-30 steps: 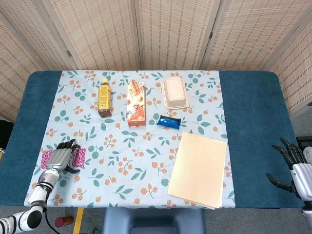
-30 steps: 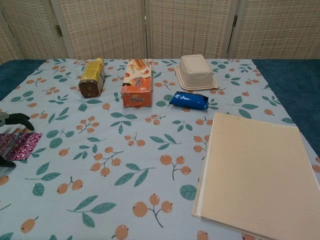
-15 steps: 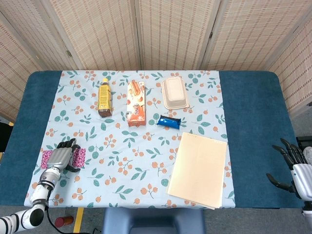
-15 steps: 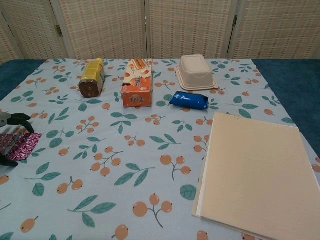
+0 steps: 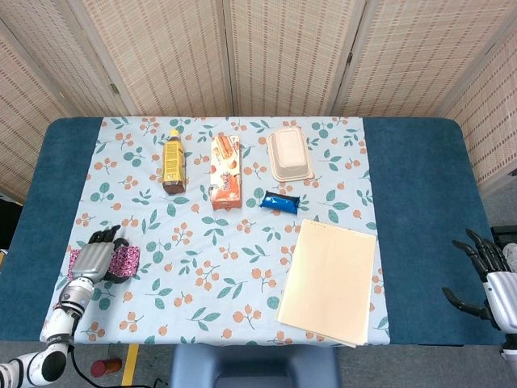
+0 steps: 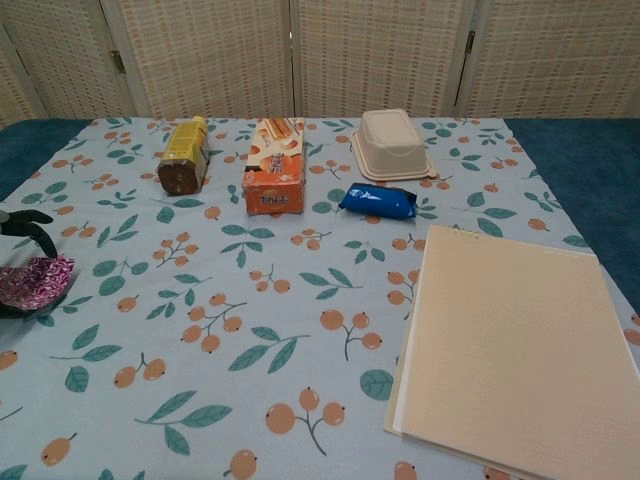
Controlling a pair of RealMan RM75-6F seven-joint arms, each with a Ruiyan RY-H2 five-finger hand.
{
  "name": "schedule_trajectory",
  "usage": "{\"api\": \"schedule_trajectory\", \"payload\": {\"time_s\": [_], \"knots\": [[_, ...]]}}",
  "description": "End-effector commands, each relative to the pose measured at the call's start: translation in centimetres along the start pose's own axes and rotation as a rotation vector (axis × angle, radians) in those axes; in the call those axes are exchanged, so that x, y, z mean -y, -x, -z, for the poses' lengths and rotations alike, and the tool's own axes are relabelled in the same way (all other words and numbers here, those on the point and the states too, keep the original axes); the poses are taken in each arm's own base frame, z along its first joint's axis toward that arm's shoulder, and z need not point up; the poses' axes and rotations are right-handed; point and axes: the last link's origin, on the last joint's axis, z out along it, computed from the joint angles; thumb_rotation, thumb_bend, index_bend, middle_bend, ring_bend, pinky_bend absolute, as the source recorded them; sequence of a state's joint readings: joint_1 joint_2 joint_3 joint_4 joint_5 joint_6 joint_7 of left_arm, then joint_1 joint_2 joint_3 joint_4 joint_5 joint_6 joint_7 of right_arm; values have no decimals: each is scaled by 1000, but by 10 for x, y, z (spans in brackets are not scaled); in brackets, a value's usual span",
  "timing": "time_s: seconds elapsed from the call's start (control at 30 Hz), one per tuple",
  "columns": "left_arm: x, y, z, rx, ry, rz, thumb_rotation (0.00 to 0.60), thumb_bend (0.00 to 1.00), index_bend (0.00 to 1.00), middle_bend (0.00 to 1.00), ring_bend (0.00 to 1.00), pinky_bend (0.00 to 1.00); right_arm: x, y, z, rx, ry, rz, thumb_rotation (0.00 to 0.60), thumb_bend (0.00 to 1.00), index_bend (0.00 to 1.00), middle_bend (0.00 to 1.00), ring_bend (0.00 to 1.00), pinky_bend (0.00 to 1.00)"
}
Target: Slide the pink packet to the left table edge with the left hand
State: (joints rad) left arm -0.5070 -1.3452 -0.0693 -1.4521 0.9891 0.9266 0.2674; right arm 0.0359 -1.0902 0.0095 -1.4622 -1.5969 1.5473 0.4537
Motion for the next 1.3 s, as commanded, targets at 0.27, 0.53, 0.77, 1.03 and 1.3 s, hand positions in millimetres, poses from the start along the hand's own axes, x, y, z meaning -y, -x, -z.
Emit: {"api": "schedule_trajectory", "payload": {"time_s": [0.27,0.53,0.77,1.03,1.3], "knots": [[48,-10,19,-36,-81,2,600,202,305,0,0,0,2,2,-1,5,-8,0,600,284,147,49,0,0],[85,4,20,-1,-141,8,600,202,298,0,0,0,6,2,-3,7,-19,3,600,284,147,49,0,0],[98,12,16,10,-150,7,600,201,290,0,0,0,9,1,-2,2,-23,8,600,285,147,49,0,0],[106,14,11,16,-161,10,600,199,278,0,0,0,11,1,-1,0,-23,8,600,284,147,49,0,0],[112,13,8,17,-171,17,600,199,268,0,0,0,12,1,-2,0,-25,9,600,285,147,49,0,0]]}}
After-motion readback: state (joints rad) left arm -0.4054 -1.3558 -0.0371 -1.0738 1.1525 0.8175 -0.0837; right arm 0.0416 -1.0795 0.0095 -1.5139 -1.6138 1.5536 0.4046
